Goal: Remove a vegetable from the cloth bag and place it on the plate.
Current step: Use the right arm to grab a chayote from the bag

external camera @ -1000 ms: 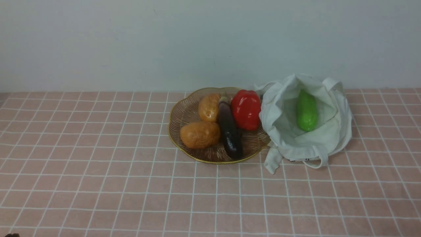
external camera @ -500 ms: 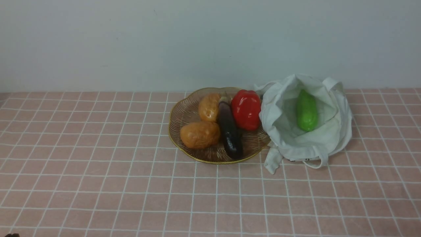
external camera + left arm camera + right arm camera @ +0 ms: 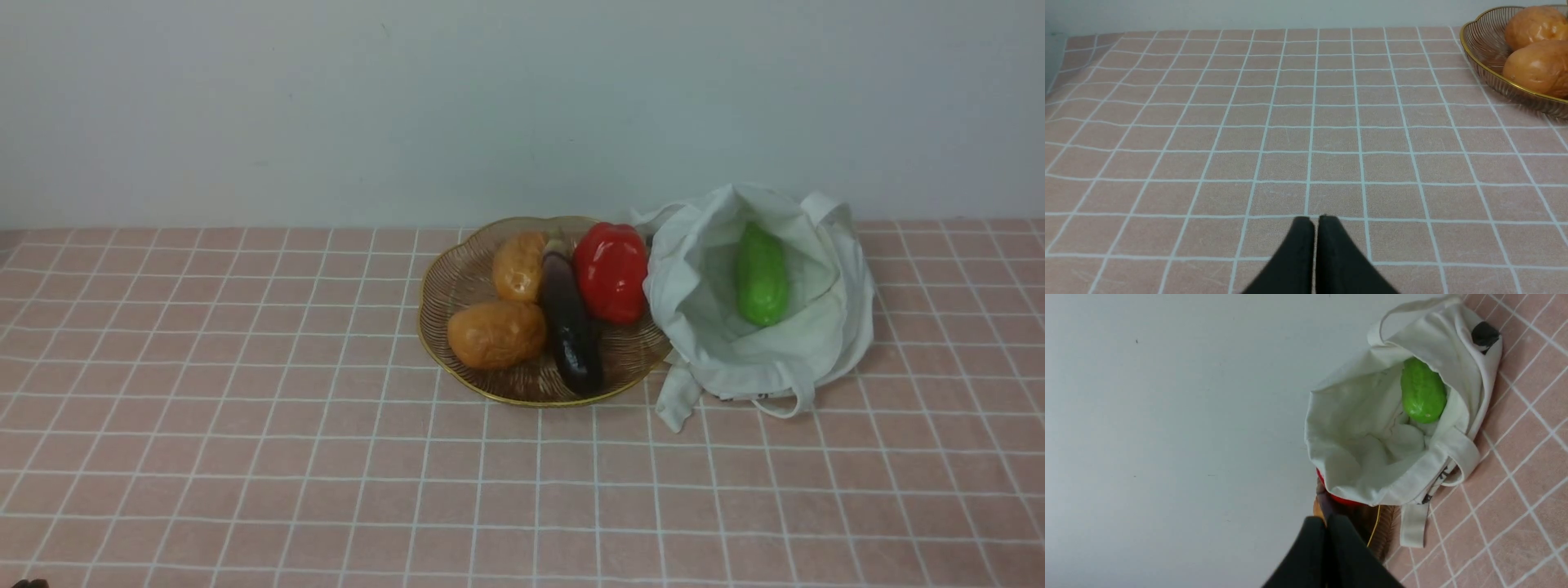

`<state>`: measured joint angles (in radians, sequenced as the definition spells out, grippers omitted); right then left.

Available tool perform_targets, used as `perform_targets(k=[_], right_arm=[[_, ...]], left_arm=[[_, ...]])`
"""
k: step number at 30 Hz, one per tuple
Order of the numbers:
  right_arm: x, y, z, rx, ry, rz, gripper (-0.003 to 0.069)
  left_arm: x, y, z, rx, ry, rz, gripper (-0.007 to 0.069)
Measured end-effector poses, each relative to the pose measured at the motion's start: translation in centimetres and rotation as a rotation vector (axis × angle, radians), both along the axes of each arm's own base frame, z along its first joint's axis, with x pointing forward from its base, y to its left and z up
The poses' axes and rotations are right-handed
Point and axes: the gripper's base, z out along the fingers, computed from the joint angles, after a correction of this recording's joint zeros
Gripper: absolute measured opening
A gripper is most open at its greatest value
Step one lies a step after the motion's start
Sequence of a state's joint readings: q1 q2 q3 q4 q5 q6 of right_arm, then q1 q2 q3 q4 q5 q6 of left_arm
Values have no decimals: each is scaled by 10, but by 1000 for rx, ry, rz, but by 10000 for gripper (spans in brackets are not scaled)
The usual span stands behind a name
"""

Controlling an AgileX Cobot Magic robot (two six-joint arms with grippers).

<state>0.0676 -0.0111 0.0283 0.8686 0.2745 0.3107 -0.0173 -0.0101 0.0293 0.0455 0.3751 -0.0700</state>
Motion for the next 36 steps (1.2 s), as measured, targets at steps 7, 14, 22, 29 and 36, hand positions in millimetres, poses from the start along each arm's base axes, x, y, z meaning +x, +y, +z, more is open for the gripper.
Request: perform_targets(k=[7, 14, 22, 29, 36], right_arm=[[-13, 5, 67, -305, -192, 63, -15], [10, 9, 151, -844, -102, 182, -13], [129, 27, 108, -875, 466, 550, -10], [225, 68, 74, -931, 529, 705, 1], [300, 76, 50, -967, 605, 588, 31]], left_arm=[[0, 0, 0, 0, 0, 0, -5], [0, 0, 0, 0, 0, 0, -5], [0, 0, 0, 0, 0, 0, -5], [0, 0, 0, 0, 0, 0, -5], [0, 0, 0, 0, 0, 0, -5]])
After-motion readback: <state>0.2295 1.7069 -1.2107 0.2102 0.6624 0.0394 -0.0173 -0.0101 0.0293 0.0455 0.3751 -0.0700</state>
